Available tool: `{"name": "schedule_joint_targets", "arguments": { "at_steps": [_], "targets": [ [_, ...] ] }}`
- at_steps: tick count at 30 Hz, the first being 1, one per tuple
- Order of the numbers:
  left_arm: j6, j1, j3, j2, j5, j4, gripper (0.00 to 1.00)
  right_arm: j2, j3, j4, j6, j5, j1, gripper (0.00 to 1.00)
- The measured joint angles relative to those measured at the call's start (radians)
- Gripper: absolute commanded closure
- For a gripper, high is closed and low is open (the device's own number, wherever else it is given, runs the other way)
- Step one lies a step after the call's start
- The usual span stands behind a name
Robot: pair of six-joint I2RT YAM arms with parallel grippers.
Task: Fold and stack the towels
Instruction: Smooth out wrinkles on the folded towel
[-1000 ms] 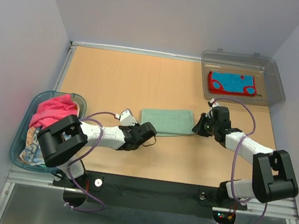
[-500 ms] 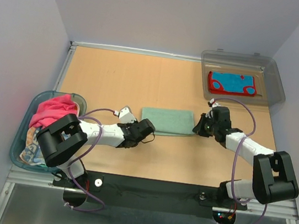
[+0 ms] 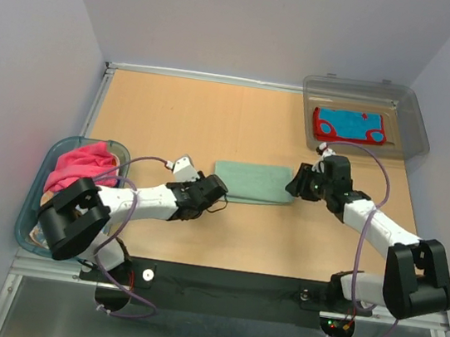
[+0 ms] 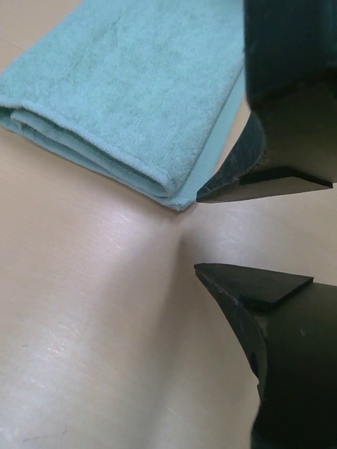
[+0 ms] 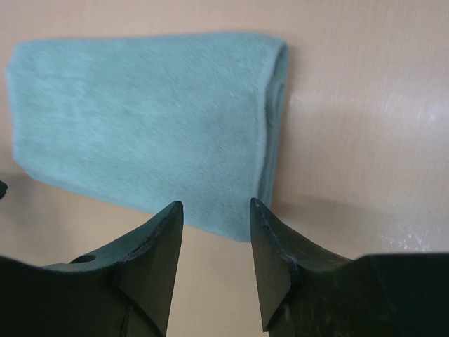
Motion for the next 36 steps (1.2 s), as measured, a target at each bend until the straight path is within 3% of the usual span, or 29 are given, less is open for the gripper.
{"name": "schedule_joint_targets", "arguments": {
  "at_steps": [7,15,20,26,31,33,34,36],
  "targets": [
    [0.104,0.000,0.072,-0.172,-0.042,-0.052,0.48,-0.054,0.083,0.016,0.023,-0.034,0.000,0.58],
    [0.210,0.007,0.216,0.065,-0.047,0.074,0.61,0.053,0.050,0.084,0.058,-0.065,0.006,0.62],
    [0.204,0.042,0.137,0.188,0.017,0.132,0.62,0.089,-0.041,0.120,0.079,-0.068,0.006,0.63],
    [0.162,0.145,0.032,0.149,0.091,0.286,0.61,0.067,-0.082,0.138,0.090,-0.057,0.007,0.63],
    [0.200,0.198,0.010,0.098,0.077,0.241,0.47,-0.010,-0.075,0.103,0.079,-0.003,0.009,0.55],
    [0.240,0.197,0.021,0.073,0.066,0.188,0.34,-0.040,-0.061,0.071,0.067,0.044,0.009,0.46],
    [0.272,0.192,0.030,0.059,0.059,0.161,0.21,-0.058,-0.048,0.050,0.063,0.079,0.008,0.36],
    [0.344,0.168,0.059,0.036,0.039,0.116,0.10,-0.074,-0.018,0.010,0.060,0.149,0.006,0.26]
  ]
}}
